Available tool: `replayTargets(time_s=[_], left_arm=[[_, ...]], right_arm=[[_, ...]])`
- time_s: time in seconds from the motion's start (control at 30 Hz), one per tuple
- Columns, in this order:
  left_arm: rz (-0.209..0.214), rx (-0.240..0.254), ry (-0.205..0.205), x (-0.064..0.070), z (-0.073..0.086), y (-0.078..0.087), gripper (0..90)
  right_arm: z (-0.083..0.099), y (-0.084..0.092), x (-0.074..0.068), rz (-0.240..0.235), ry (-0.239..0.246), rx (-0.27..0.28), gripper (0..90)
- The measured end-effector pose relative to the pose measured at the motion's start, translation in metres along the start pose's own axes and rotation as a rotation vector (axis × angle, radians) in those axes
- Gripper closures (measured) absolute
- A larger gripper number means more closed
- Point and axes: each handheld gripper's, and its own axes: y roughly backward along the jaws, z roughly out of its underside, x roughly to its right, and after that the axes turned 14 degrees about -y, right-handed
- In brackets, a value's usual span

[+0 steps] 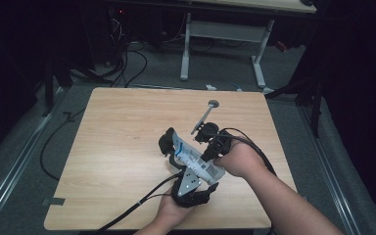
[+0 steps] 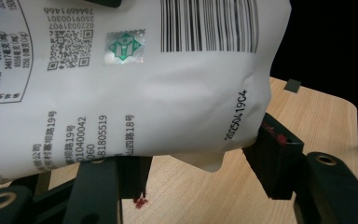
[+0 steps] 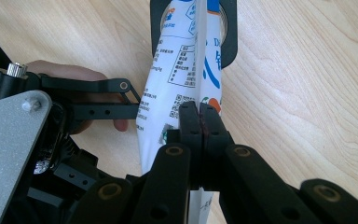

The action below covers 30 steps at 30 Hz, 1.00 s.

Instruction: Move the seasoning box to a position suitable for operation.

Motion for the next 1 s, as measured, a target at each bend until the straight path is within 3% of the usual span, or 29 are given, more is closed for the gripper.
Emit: replayTargets(time_s=[1.0], left_arm=[[-0.007, 0.012, 0.015, -0.0023, -0.0019, -0.0044, 45.3]], right_arm=[[-0.0051, -0.0002, 0.0007, 0.014, 0.0, 0.002, 90.0]])
